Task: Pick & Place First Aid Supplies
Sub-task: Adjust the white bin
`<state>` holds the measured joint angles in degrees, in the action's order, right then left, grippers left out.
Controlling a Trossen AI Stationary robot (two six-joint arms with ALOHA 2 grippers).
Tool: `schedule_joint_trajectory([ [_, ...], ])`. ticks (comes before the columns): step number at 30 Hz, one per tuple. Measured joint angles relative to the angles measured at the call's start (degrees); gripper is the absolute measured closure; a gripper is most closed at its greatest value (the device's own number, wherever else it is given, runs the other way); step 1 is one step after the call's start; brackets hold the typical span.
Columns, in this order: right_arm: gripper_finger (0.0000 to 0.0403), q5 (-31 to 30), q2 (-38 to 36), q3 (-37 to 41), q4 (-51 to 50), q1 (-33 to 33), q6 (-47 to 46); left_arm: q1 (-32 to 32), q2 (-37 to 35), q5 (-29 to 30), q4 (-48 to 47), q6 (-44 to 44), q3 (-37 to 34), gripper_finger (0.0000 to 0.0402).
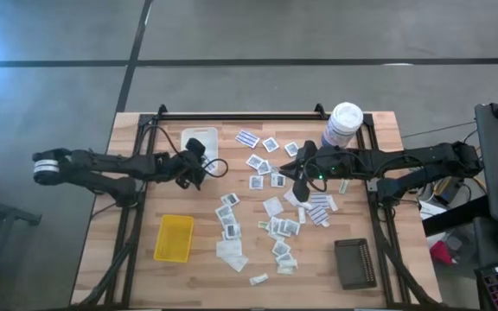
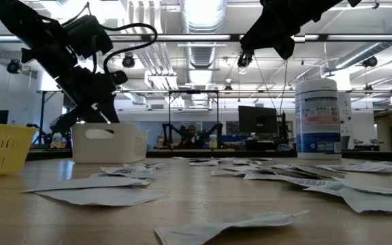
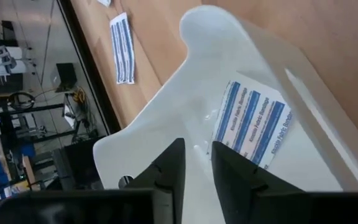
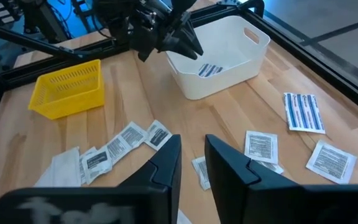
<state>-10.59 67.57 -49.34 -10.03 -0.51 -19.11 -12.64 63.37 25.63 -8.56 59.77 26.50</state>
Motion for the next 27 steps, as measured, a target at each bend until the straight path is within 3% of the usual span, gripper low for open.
schedule_joint_trajectory([
  [9,0.0335,0.0,-0.3,0.0,-0.2,0.0,-0.6,0.0,-1.5,8.5,-0.1,-3.6,5.2,0.0321],
  [17,0.0344,0.1,-2.7,0.0,-4.8,-1.2,-3.5,0.5,-1.7,8.3,-10.3,-15.6,16.4,0.0321],
  [21,0.0344,0.1,-2.6,0.0,-5.7,-3.2,-4.6,1.5,-1.7,4.6,-13.9,-23.7,21.0,0.0321],
  [27,0.0346,0.1,-2.3,0.6,-6.5,-5.6,-6.6,3.6,-1.7,-10.5,-14.0,-34.5,23.7,0.0321],
])
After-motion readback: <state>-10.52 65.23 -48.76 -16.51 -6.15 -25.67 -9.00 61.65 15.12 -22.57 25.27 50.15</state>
